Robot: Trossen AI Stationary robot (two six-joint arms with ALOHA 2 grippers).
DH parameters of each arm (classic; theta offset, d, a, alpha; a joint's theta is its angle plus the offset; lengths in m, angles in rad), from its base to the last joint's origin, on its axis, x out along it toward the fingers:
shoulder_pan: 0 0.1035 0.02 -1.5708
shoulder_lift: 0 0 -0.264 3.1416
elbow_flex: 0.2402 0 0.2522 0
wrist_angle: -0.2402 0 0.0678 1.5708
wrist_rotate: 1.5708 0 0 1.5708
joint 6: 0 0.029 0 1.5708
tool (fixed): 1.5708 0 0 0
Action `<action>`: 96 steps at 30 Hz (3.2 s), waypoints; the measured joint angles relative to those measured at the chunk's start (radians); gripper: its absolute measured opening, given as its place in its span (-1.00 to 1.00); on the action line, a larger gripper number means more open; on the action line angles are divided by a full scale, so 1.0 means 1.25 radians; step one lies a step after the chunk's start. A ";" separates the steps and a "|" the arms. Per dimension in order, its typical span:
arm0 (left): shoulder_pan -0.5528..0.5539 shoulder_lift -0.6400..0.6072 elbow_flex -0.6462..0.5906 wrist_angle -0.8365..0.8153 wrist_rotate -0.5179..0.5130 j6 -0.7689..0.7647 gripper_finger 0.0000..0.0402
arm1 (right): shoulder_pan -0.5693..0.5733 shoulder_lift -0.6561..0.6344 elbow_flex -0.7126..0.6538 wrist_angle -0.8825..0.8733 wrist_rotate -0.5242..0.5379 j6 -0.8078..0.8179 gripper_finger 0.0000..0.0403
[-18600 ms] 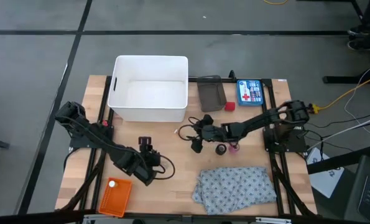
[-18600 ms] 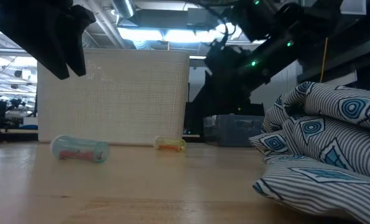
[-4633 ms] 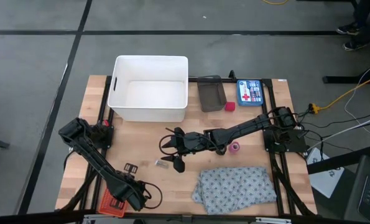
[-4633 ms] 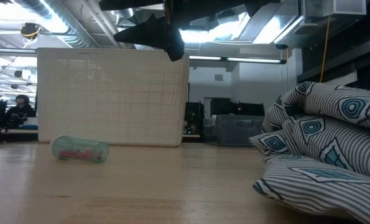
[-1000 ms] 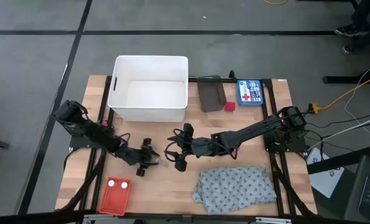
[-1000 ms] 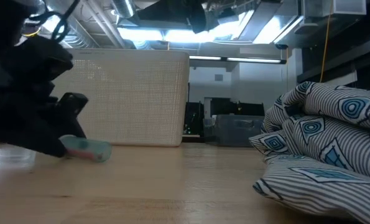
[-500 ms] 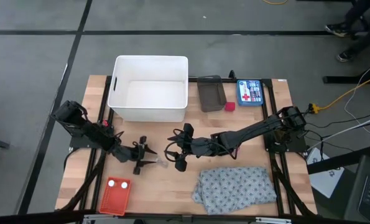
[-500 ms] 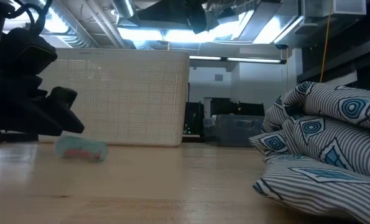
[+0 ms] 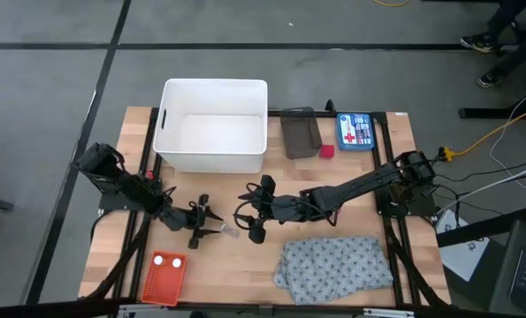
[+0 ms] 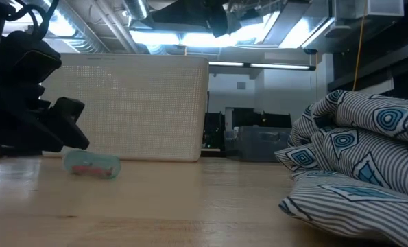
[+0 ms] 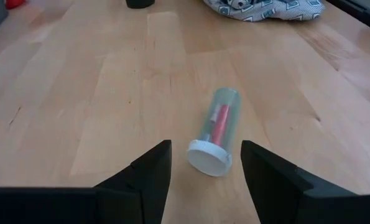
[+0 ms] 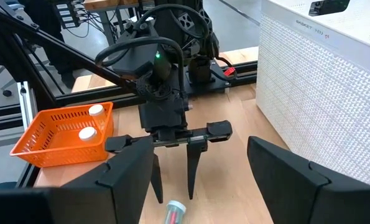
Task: Pick & place medical supplies in basket/bin
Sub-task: Put the blue pill bottle into the orange bin
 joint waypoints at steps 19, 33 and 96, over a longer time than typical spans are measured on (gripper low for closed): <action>0.029 0.116 0.054 0.009 0.030 0.018 -0.05 | 0.000 0.000 0.000 -0.001 0.000 0.000 0.30; 0.048 0.121 0.042 0.065 0.044 0.022 -0.08 | 0.001 0.000 0.000 -0.003 -0.020 0.000 0.30; -0.086 -0.434 0.493 -1.342 0.242 -0.245 -0.47 | 0.002 0.000 0.000 -0.011 -0.021 -0.001 0.30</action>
